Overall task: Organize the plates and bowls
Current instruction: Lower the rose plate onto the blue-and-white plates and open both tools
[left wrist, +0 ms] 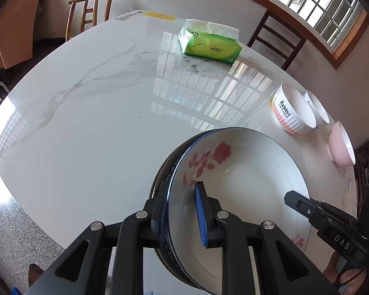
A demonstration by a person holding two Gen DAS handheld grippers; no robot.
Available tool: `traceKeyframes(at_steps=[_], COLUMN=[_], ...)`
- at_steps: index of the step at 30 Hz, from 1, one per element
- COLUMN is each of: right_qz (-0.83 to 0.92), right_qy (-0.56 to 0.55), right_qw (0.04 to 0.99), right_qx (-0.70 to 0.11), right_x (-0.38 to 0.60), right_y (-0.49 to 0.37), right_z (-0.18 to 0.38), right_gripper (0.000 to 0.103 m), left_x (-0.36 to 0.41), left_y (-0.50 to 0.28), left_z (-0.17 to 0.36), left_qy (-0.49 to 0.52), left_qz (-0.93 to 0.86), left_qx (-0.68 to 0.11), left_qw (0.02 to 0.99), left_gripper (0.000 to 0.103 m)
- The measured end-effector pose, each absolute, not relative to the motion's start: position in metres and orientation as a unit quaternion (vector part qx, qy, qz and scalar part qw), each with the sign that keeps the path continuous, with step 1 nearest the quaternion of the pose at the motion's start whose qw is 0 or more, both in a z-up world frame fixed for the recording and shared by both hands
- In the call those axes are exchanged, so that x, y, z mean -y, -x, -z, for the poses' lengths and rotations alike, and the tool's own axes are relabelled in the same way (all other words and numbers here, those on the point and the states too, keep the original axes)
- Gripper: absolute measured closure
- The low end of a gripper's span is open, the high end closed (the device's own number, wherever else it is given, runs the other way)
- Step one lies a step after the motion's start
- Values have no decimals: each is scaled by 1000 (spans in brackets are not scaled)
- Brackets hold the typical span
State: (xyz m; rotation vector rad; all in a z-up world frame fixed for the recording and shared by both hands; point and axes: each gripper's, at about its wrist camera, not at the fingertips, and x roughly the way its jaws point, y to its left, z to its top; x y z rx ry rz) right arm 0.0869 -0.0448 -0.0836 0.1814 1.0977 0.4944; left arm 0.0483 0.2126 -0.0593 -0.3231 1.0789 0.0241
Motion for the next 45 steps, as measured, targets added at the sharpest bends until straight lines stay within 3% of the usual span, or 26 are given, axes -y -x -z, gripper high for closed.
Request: traceKeyframes(at_steps=[27,45], right_qz=[-227,-224], right_qy=[-93,-59], right_qw=[810,815], right_qx=[-533,-530], right_x=[42,34], right_y=[-91,-90], right_z=[96,94], right_gripper=[88,84], left_x=[-210,-198], left_y=[-57,-60], left_z=[66,59], left_qy=[146,94], left_qz=[-22,-59], left_qx=[-526,-525], left_qw=[837,844], left_gripper=[83,76])
